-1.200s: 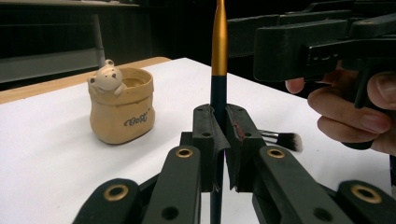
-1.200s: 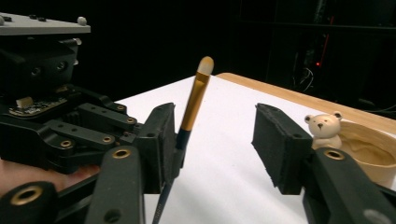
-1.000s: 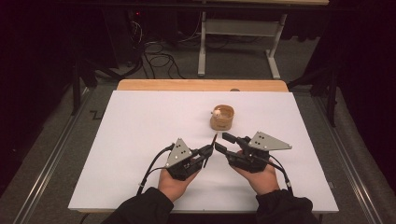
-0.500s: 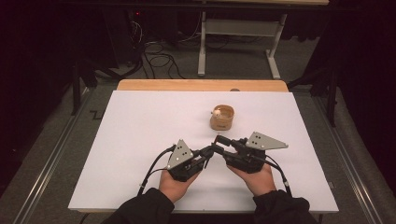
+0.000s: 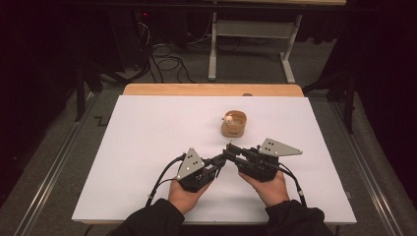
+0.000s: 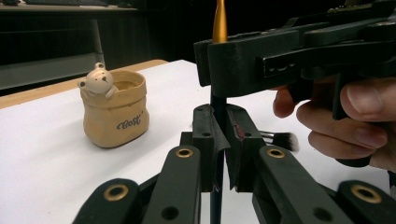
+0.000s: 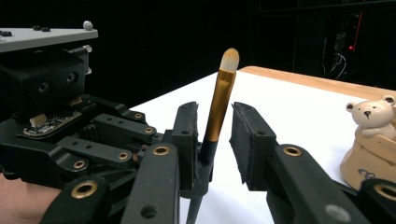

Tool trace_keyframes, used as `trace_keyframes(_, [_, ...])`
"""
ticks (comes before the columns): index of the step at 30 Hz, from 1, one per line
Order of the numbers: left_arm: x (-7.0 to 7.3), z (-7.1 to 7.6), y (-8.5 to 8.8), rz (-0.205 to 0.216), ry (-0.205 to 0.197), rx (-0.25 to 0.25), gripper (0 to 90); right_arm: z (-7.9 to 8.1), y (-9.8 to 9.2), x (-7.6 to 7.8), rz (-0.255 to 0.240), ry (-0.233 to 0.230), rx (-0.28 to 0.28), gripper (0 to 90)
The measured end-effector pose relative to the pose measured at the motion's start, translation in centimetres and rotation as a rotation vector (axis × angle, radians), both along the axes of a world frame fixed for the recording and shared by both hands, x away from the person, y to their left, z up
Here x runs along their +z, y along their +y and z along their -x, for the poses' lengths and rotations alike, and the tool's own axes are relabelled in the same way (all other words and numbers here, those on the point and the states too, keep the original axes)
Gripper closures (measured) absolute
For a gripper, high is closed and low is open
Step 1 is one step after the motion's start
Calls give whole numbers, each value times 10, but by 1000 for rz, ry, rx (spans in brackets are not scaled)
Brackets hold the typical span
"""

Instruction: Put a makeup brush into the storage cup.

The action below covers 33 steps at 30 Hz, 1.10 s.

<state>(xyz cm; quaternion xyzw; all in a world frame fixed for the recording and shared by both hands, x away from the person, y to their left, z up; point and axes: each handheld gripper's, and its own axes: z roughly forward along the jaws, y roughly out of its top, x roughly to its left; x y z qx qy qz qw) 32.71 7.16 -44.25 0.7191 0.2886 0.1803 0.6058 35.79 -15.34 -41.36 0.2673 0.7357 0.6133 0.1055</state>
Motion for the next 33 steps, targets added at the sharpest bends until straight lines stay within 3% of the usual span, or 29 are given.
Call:
trace_keyframes(25, [0,0,0,5,3,3,833,1,1,0,-17,15,9,846])
trace_keyframes(33, [0,-1,0,-5,7,-3,825,3,2,1,13,-3,2,852])
